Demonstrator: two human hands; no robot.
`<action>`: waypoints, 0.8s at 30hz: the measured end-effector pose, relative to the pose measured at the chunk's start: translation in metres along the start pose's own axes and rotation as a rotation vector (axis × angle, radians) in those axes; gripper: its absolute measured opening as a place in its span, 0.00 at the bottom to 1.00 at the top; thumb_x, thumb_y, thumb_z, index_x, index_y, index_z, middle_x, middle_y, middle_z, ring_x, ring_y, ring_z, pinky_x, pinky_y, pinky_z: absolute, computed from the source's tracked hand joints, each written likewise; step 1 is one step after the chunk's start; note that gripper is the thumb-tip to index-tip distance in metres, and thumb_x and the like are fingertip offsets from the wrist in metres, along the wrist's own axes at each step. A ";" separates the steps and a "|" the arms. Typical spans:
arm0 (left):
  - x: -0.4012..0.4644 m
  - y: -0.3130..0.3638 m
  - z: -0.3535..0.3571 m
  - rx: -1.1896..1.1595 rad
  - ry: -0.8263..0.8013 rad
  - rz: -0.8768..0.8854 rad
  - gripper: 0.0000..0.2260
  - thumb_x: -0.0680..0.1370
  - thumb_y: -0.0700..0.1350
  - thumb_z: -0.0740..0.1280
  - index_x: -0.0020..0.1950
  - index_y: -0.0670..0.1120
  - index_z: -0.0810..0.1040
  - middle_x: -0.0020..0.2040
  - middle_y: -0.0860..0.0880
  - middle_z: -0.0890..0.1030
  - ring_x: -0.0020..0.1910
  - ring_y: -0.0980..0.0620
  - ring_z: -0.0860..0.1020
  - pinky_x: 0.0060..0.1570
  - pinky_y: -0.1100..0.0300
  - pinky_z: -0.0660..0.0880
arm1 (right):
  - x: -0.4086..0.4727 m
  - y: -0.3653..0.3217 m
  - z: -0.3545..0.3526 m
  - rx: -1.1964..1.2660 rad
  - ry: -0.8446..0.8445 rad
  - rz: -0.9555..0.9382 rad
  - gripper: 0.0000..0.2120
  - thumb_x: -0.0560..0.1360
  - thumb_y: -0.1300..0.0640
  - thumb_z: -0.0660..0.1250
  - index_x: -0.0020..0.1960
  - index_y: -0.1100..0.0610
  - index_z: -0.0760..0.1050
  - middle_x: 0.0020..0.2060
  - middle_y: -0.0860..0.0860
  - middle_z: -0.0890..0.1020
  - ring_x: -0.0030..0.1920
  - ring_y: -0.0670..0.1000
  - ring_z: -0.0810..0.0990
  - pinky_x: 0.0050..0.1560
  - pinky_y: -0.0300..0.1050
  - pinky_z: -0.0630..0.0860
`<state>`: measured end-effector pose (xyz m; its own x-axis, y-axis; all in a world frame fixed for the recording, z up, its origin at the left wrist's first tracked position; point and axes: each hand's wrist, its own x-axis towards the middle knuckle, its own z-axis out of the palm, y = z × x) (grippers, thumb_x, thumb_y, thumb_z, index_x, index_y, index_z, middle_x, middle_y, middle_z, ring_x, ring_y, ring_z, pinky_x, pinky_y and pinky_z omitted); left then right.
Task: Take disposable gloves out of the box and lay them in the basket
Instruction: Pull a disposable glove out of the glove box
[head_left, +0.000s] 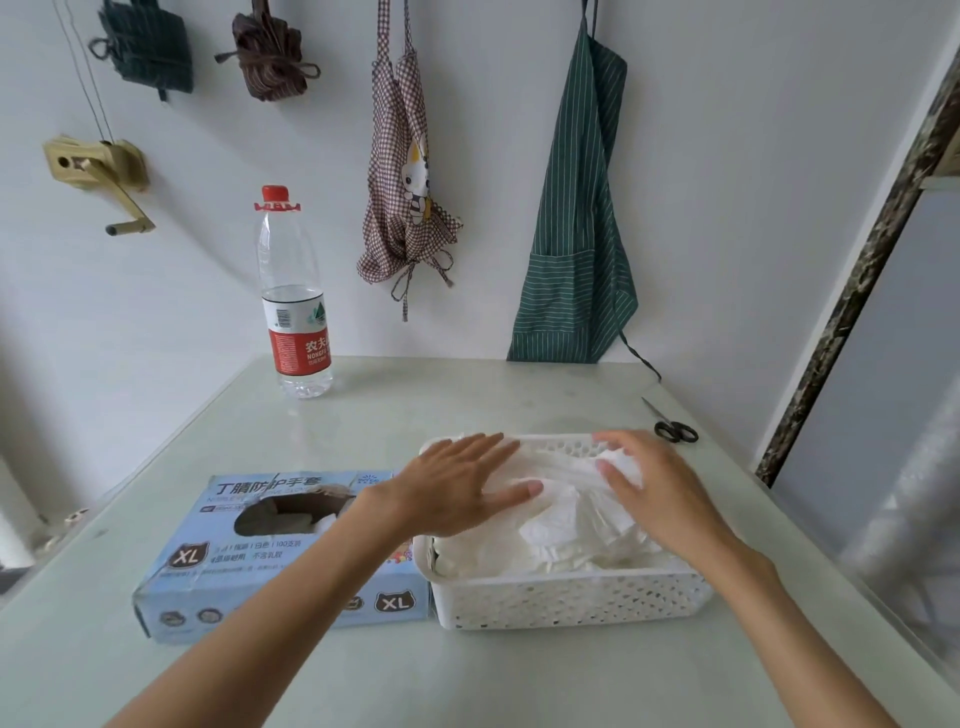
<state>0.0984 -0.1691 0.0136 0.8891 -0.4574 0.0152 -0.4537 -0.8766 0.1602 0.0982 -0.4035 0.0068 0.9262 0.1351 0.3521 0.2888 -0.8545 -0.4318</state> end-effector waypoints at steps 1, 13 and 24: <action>-0.004 0.002 0.002 0.047 -0.070 -0.022 0.36 0.76 0.69 0.46 0.78 0.50 0.47 0.79 0.51 0.49 0.77 0.54 0.48 0.75 0.51 0.45 | -0.002 -0.002 0.004 -0.073 -0.207 0.004 0.22 0.80 0.46 0.57 0.73 0.49 0.62 0.70 0.48 0.67 0.72 0.49 0.62 0.69 0.45 0.62; -0.008 0.021 0.011 0.219 -0.305 -0.180 0.48 0.69 0.77 0.48 0.77 0.50 0.37 0.78 0.46 0.38 0.77 0.48 0.38 0.73 0.47 0.35 | 0.001 0.010 -0.004 -0.316 -0.711 0.140 0.44 0.73 0.28 0.50 0.77 0.49 0.34 0.76 0.46 0.34 0.75 0.48 0.33 0.74 0.50 0.36; -0.031 0.001 -0.008 -0.007 -0.154 -0.187 0.48 0.69 0.76 0.50 0.79 0.46 0.46 0.79 0.50 0.47 0.77 0.53 0.45 0.75 0.49 0.39 | -0.006 0.010 -0.019 -0.251 -0.593 0.150 0.41 0.74 0.33 0.58 0.78 0.51 0.48 0.77 0.44 0.42 0.77 0.47 0.43 0.75 0.49 0.53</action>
<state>0.0703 -0.1546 0.0214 0.9379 -0.3049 -0.1655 -0.2812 -0.9475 0.1525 0.0911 -0.4222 0.0167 0.9491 0.1974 -0.2453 0.1472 -0.9669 -0.2085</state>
